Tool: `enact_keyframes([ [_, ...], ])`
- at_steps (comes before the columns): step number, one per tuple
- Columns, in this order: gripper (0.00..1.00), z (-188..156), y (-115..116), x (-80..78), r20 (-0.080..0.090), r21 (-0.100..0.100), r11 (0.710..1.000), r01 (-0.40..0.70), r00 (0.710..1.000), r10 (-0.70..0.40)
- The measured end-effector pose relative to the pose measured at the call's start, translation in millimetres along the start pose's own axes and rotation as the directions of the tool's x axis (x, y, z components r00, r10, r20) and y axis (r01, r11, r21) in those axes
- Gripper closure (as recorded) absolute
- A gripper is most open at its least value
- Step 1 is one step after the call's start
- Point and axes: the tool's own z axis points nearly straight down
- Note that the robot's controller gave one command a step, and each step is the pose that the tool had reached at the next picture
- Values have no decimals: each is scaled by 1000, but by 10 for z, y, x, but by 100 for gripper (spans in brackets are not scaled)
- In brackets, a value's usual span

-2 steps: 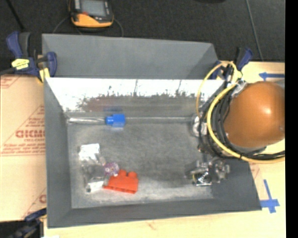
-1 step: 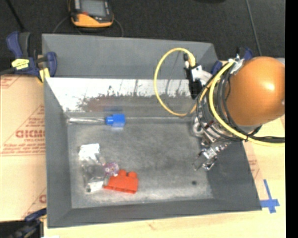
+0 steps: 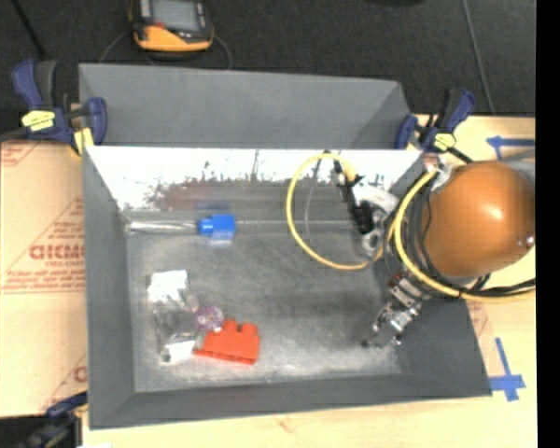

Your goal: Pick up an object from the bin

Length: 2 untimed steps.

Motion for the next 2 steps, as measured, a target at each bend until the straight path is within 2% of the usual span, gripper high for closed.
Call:
enact_keyframes([
  [1,100,-336,274,356,-7,6,998,-56,998,56],
  [2,100,-2113,-107,554,-12,10,1000,8,1000,-8],
])
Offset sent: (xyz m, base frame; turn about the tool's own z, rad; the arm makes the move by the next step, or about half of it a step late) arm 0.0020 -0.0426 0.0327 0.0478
